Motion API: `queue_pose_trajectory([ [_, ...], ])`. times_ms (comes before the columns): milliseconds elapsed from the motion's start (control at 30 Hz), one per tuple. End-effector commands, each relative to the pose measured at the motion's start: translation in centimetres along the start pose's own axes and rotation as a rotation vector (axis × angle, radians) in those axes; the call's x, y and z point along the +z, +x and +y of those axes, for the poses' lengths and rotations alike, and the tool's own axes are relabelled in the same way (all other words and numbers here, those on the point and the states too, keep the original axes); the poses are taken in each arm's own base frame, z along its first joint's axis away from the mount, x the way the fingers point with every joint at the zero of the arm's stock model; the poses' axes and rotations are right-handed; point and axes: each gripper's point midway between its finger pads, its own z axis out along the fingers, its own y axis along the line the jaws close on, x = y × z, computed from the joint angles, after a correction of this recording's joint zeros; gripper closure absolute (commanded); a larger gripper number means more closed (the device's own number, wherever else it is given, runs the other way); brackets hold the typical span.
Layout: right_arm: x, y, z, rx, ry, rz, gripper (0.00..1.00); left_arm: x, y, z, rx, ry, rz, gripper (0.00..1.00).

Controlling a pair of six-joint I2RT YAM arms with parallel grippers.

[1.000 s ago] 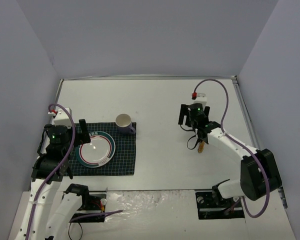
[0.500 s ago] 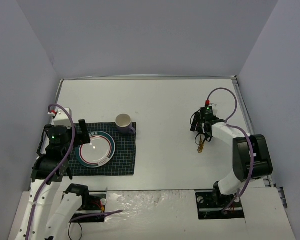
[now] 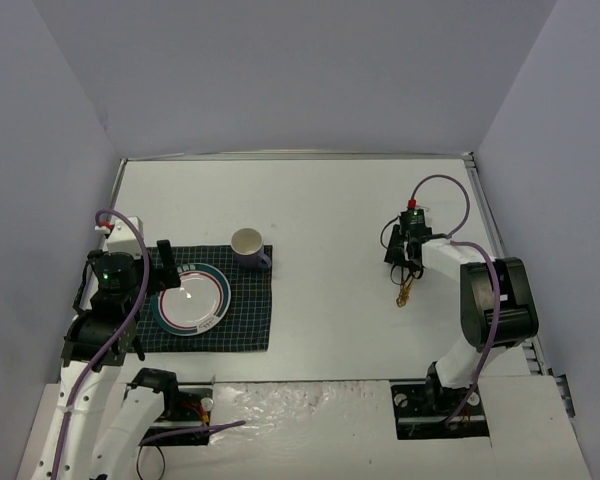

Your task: Set the dinner table for one person

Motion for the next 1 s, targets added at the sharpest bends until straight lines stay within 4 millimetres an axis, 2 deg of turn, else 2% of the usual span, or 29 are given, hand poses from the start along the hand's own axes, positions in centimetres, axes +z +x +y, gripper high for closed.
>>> queue_pose_trajectory([
  [0, -0.1, -1.2, 0.6, 0.006, -0.017, -0.015, 0.66, 0.1, -1.3, -0.3, -0.021, 0.009, -0.043, 0.03],
  [367, -0.3, -0.7, 1.2, -0.012, -0.025, -0.008, 0.97, 0.1, -1.3, -0.3, -0.020, 0.010, -0.044, 0.03],
  [433, -0.4, -0.5, 1.6, -0.020, -0.029, -0.008, 1.00, 0.1, -1.3, -0.2, -0.020, 0.009, -0.044, 0.03],
  [567, -1.3, 0.0, 3.4, -0.058, -0.042, -0.027, 1.00, 0.0, -1.3, -0.2, -0.020, 0.009, -0.046, 0.03],
  [667, -2.6, 0.7, 5.9, -0.096, -0.080, -0.047, 1.00, 0.1, -1.3, -0.2, -0.021, 0.009, -0.045, 0.03],
  [800, -4.7, 1.2, 8.6, -0.091, -0.132, -0.082, 1.00, 0.0, -1.3, -0.2, -0.023, 0.008, -0.046, 0.03],
  [967, -8.2, 3.0, 13.1, -0.073, -0.232, -0.113, 1.00, 0.0, -1.4, -0.1, -0.024, 0.005, -0.050, 0.03],
])
